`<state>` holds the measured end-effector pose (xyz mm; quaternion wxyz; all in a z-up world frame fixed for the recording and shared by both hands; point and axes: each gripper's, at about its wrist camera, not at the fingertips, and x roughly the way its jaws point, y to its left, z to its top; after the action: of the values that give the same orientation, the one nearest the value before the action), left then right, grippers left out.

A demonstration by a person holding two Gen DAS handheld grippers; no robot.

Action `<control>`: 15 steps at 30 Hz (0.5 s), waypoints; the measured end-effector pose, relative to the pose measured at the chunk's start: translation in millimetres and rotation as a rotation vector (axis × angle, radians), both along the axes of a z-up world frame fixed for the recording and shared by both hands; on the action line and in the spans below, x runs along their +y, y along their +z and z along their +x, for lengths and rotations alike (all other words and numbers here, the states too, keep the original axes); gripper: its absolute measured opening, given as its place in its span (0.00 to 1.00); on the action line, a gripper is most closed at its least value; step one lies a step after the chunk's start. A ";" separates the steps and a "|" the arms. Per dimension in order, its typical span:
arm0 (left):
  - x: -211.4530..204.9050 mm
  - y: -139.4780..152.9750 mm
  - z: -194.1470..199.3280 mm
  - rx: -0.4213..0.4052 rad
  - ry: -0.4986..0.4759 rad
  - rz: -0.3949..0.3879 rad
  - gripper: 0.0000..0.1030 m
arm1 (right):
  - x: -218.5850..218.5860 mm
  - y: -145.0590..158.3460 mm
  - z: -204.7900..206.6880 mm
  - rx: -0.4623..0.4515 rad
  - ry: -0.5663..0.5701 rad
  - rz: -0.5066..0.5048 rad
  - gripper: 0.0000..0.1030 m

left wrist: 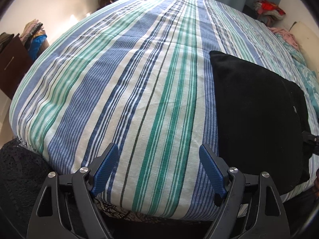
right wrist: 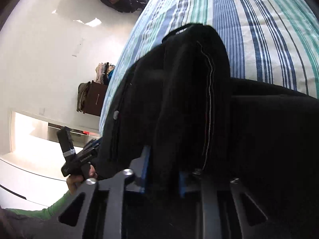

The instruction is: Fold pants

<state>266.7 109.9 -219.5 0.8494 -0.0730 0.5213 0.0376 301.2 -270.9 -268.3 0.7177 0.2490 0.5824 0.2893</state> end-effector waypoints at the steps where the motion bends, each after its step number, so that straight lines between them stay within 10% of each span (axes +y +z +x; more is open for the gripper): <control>1: 3.2 1.1 -0.3 -0.003 0.009 -0.008 0.82 | -1.5 11.0 -1.4 -0.029 -0.010 0.011 0.18; 15: -16.6 28.0 -8.3 -0.099 -0.068 0.013 0.82 | -94.5 100.0 -62.0 -0.200 -0.153 0.029 0.16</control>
<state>258.3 93.2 -191.5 0.8755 -0.0515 0.4804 0.0082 239.2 -365.4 -168.3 0.7885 0.2729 0.4830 0.2654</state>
